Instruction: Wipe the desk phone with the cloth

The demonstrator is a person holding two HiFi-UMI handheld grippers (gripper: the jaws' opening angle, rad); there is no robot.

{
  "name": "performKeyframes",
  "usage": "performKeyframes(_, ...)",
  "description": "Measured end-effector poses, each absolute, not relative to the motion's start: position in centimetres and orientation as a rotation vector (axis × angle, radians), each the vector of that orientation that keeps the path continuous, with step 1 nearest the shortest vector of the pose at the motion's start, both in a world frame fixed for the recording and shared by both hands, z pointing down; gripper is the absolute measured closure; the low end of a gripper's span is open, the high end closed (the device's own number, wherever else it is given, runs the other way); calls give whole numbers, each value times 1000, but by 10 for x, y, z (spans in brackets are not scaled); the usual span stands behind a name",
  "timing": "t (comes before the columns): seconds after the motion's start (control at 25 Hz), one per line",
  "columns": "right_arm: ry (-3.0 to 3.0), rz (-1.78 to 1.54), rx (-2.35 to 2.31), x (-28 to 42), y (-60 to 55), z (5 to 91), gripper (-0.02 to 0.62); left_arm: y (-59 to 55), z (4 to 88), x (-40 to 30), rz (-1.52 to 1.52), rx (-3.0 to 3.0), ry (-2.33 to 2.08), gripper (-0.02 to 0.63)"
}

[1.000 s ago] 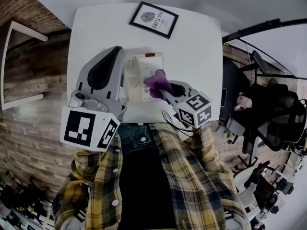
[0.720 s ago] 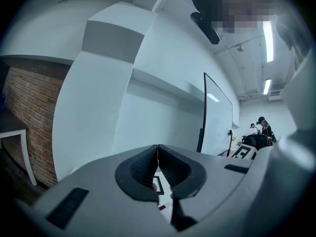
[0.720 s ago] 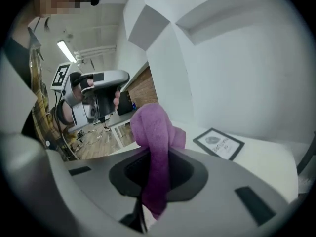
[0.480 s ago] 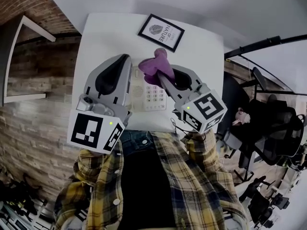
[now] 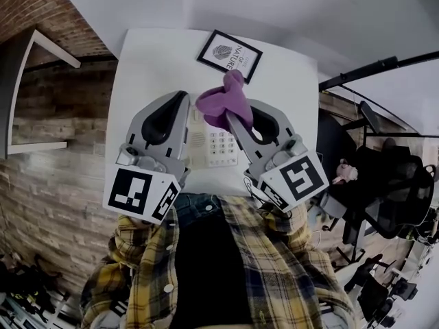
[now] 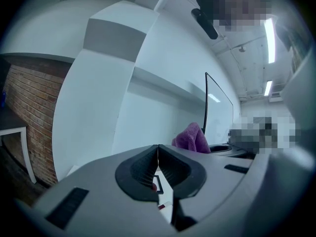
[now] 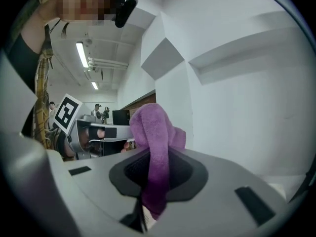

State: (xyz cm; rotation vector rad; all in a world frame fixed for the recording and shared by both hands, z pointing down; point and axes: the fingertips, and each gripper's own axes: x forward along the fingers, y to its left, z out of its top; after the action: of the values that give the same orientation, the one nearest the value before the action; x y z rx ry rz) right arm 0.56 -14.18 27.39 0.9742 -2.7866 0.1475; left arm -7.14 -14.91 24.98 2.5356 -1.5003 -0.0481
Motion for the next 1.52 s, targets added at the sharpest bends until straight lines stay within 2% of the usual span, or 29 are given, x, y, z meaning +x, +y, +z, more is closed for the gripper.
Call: performKeyframes(1.52, -2765, 151, 1010, 14, -138, 276, 529, -150, 254, -63, -39, 2551, -1455, 591)
